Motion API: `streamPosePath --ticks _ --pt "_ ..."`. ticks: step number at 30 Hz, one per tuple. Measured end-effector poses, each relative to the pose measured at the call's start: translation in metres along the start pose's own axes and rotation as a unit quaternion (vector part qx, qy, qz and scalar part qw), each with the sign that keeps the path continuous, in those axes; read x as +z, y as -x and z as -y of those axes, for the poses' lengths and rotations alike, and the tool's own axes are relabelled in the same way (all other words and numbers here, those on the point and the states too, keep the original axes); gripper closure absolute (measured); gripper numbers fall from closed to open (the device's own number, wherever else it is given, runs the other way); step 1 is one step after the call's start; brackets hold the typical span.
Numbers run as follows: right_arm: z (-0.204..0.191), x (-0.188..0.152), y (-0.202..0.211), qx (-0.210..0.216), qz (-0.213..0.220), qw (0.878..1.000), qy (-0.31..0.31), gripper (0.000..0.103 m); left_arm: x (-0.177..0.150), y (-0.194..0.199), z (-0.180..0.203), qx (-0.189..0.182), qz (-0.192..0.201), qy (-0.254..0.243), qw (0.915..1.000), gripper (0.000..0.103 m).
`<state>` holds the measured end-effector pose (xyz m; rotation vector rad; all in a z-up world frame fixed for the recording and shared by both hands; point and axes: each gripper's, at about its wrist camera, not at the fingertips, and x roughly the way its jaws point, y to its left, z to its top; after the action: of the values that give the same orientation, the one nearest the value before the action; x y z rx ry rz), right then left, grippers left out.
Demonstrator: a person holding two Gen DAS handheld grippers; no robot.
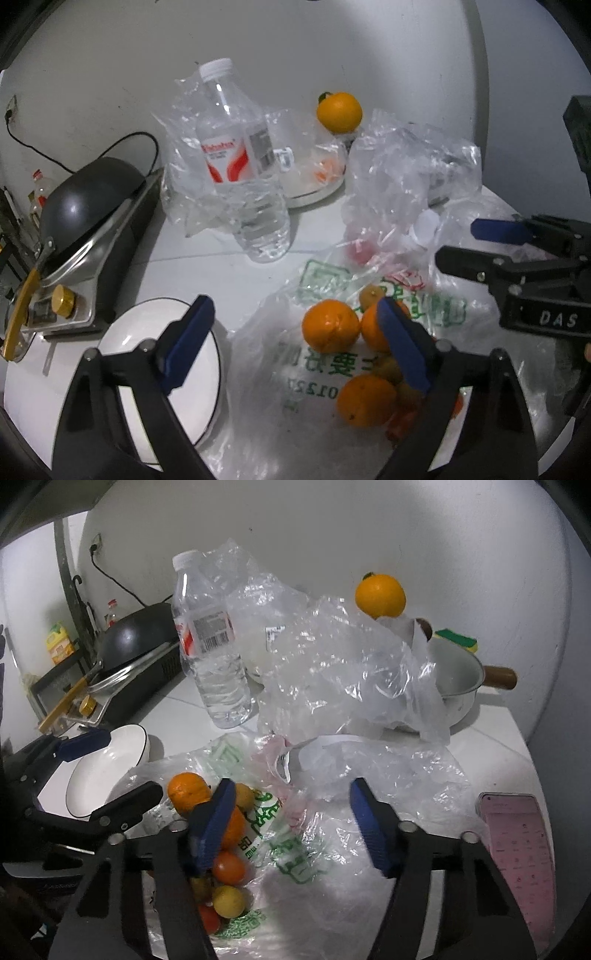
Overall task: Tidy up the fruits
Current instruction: 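Move both tools down toward the oranges on the plastic bag, then grasp an orange with the left tool while the right tool grasps another orange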
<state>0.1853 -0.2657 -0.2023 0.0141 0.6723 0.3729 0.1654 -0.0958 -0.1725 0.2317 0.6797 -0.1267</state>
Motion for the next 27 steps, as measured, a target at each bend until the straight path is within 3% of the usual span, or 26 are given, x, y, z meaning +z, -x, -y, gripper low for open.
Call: streamPosePath --ticks 5,10,14,22,27 --pt "0.002 -0.001 -0.005 0.003 -0.01 1.0 -0.001 0.053 -0.001 -0.012 0.002 -0.014 -0.019 -0.005 0.9997 0.037" --pt "0.0 -0.003 -0.012 0.014 -0.025 1.0 0.005 0.058 -0.002 -0.02 0.005 -0.026 -0.025 -0.011 0.9993 0.038" --pt "-0.008 -0.002 -0.012 0.037 -0.031 0.999 0.014 0.062 -0.003 -0.031 0.003 -0.036 -0.045 -0.006 0.9983 0.051" --pt "-0.029 -0.007 -0.019 0.081 -0.059 0.994 0.034 0.062 -0.004 -0.05 0.002 -0.071 -0.067 -0.002 0.9952 0.051" --pt "-0.028 -0.009 -0.027 0.097 -0.074 0.992 0.023 0.062 -0.004 -0.051 0.005 -0.075 -0.064 -0.006 0.9951 0.052"
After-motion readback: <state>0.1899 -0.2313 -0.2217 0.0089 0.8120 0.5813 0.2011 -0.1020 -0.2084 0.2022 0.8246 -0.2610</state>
